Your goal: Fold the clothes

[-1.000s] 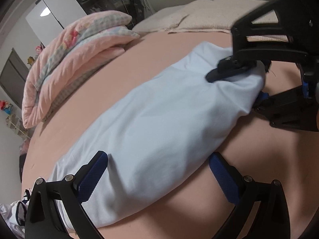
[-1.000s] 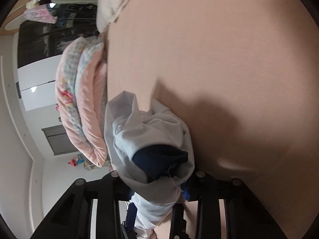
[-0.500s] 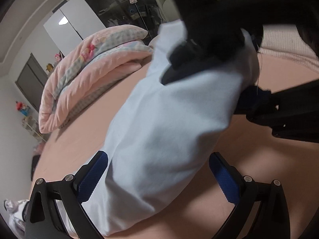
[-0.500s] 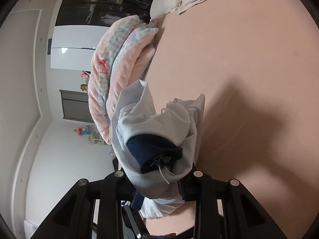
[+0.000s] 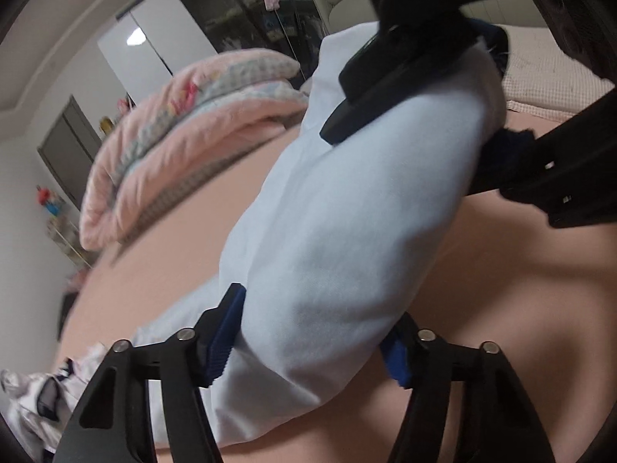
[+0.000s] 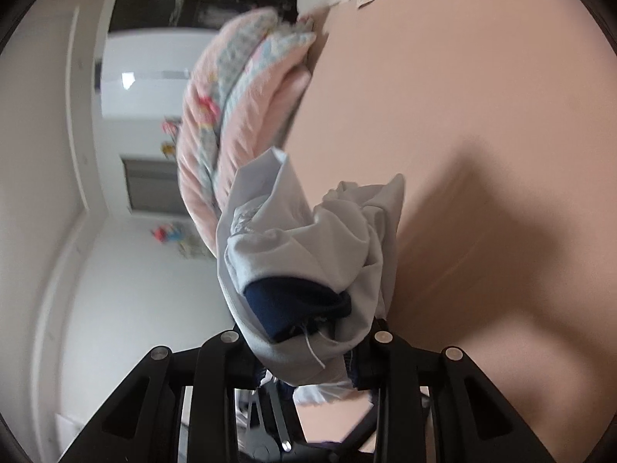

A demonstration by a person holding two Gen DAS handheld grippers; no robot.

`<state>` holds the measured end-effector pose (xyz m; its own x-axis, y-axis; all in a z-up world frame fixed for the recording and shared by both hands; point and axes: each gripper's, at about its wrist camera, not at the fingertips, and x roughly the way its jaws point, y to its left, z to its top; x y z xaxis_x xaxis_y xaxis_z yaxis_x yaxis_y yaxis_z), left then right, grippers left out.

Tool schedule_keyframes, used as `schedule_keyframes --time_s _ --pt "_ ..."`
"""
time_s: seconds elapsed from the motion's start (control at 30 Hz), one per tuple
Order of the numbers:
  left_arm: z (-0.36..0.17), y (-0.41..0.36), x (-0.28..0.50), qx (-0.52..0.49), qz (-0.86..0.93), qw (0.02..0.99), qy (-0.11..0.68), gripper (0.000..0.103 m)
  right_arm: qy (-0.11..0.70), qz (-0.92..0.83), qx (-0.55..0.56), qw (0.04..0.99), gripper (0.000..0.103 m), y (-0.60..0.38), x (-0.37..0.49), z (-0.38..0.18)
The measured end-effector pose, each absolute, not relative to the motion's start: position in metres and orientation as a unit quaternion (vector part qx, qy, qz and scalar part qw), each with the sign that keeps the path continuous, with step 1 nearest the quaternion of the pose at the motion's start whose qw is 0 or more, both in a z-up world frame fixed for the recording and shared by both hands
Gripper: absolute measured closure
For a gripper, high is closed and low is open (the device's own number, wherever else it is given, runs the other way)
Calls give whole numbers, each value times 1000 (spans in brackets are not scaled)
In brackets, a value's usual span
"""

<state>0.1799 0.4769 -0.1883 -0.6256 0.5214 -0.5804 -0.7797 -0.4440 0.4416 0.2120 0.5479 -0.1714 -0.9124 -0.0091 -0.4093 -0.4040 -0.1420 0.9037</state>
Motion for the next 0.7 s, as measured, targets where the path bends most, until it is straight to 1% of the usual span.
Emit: schedule_keyframes --time_s 0.1,0.23,0.3,0.5,0.7 --pt "-186 475 178 -195 834 394 333 62 619 748 -191 146 74 546 203 -158" --pt "-179 470 162 -254 833 408 274 72 598 758 -208 157 74 542 192 -146" --pt "-175 465 153 -282 833 412 237 75 579 769 -217 159 74 538 185 -140" --pt "-166 445 130 -338 826 429 141 76 531 795 -248 160 74 523 167 -119" --pt "-161 429 118 -363 824 427 83 76 462 819 -294 169 74 501 143 -94"
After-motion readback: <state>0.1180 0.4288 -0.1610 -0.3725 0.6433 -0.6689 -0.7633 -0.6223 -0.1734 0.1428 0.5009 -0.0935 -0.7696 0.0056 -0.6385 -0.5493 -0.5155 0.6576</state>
